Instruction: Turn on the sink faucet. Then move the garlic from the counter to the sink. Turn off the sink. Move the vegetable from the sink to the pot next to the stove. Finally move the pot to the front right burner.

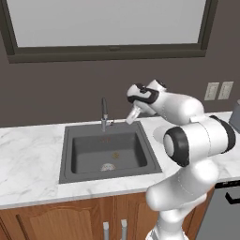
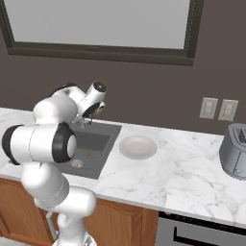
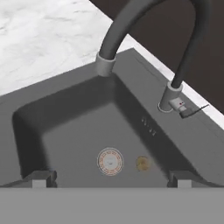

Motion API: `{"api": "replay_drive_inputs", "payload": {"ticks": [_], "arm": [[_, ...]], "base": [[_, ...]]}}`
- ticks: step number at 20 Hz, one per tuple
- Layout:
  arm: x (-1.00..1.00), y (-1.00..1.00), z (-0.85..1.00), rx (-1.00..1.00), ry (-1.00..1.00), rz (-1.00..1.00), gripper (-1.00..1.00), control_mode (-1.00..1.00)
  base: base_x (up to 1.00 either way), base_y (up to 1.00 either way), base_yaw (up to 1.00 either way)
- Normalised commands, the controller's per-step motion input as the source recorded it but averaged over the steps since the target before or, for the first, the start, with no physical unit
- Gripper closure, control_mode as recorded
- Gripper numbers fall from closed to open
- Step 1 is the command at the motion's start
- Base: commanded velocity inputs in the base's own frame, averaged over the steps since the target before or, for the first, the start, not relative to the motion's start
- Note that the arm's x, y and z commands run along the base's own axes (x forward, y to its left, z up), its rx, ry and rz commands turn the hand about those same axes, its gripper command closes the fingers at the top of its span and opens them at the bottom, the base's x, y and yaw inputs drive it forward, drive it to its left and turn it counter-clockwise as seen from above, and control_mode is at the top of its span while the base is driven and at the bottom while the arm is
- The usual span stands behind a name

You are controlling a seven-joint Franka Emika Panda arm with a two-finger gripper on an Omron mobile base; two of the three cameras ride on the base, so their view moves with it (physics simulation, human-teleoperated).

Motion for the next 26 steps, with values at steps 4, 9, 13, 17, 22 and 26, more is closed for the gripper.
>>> {"api": "replay_drive_inputs", "payload": {"ticks": [4,9,13,17,22,26], "arm": [[-0.36,0.01,-0.14,-0.08,0.20,-0.19,-1.00,-1.00],[-0.42,0.00,-0.18,-0.04,0.18,-0.25,-1.00,-1.00],[-0.41,0.00,-0.29,-0.01,0.11,-0.30,-1.00,-1.00],[-0.38,0.00,-0.30,0.00,0.06,-0.33,-1.00,-1.00],[-0.23,0.01,-0.28,0.00,0.02,-0.32,-1.00,-1.00],[0.00,0.07,-0.33,-0.06,0.00,-0.22,-1.00,-1.00]], "base": [[0.00,0.00,0.00],[0.00,0.00,0.00],[0.00,0.00,0.00],[0.00,0.00,0.00],[0.00,0.00,0.00],[0.00,0.00,0.00]]}}
